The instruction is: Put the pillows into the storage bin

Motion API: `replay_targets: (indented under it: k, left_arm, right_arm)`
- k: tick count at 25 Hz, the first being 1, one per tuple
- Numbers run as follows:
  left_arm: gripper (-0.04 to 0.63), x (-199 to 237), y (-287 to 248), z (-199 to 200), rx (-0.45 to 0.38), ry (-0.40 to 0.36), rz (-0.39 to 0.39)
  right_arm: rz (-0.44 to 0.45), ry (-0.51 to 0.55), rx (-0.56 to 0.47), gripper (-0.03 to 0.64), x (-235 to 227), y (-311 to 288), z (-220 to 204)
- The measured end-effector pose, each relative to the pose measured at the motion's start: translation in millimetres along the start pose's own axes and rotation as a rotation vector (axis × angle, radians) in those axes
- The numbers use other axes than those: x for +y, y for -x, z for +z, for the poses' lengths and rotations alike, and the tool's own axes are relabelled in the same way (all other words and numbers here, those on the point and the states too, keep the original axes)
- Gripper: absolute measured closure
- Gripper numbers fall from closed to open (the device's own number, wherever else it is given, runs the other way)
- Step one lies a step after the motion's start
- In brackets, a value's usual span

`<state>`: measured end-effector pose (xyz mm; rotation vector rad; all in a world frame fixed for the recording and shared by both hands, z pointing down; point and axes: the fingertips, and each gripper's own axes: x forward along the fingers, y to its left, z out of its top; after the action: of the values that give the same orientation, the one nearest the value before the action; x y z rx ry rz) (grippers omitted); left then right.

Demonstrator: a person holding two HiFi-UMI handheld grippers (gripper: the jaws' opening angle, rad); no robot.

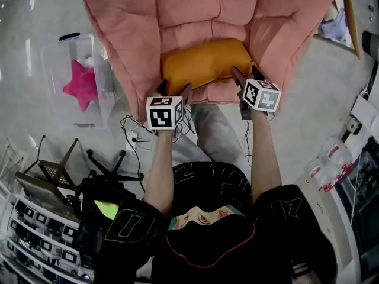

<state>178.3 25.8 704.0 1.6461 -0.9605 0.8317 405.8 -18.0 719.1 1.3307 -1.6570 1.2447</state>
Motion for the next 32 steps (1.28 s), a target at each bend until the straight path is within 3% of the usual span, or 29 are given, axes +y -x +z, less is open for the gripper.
replay_targets:
  k: [4,6,10,13,15,23,27,32]
  left_arm:
    - [0.229,5,-20,-28,0.079,0.046,0.007]
    - [0.270,8,-28,-34,0.110,0.059,0.019]
    - [0.364,3,-31,-39,0.137,0.044,-0.010]
    - [0.413,1,-18,-28,0.088,0.057,-0.035]
    - [0.431,2,-5,-16,0.052,0.066,-0.046]
    - [0.462,-16,64,27,-0.101,0.070,-0.105]
    - [0.466,-20,105,55,-0.204,0.023,-0.117]
    - [0.466,-3,162,91,-0.328,-0.036,-0.075]
  right_arm:
    - [0.017,0.000,0.097,0.282,-10,-31,-22]
    - [0.037,0.004,0.137,0.297,-8,-35,-31]
    - [0.056,0.018,0.184,0.432,-2,-31,-43]
    - [0.055,0.047,0.156,0.517,11,-19,-34]
    - [0.050,0.081,0.124,0.538,21,-9,-23]
    - [0.022,0.175,-0.046,0.557,54,63,41]
    - [0.011,0.207,-0.141,0.558,78,99,74]
    - [0.044,0.240,-0.247,0.558,127,129,114]
